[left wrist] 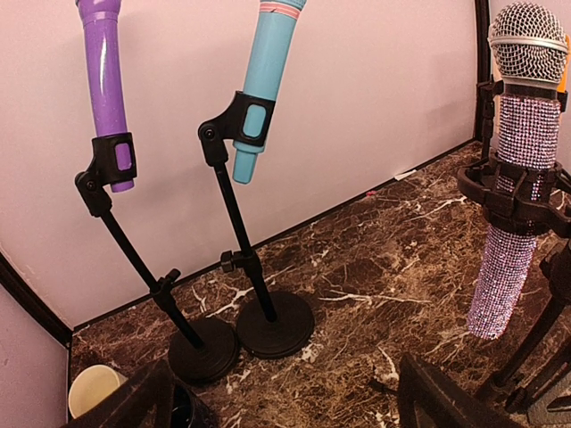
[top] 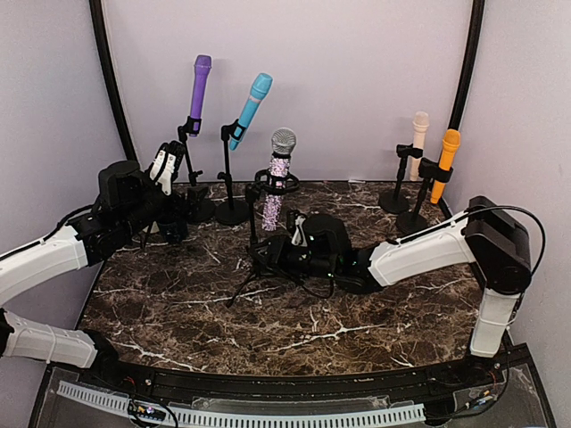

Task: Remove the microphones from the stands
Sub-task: Unscrew the knob on the stand of the microphone stand.

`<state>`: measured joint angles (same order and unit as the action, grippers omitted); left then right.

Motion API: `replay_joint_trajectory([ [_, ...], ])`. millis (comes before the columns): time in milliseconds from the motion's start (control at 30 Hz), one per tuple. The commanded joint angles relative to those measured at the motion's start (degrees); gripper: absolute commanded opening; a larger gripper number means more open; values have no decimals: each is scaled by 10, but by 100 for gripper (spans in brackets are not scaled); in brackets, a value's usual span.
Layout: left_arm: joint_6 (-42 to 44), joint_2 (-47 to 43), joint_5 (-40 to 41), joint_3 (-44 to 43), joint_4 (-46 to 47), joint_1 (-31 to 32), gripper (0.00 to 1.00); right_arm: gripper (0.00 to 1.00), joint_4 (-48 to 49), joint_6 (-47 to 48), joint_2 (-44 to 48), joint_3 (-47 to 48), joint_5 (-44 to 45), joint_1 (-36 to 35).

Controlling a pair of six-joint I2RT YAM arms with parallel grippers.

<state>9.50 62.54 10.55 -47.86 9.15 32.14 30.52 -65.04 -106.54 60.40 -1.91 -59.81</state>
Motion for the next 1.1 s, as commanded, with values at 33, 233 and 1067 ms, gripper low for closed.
replay_joint_trajectory([
  [33,7,-13,4,5,9,3,89,37,12,3,-10,18,3,7],
  [233,7,-13,3,5,9,3,89,36,13,2,-16,23,3,10],
  [1067,3,-10,-4,4,9,3,89,10,-49,55,-24,51,41,8],
])
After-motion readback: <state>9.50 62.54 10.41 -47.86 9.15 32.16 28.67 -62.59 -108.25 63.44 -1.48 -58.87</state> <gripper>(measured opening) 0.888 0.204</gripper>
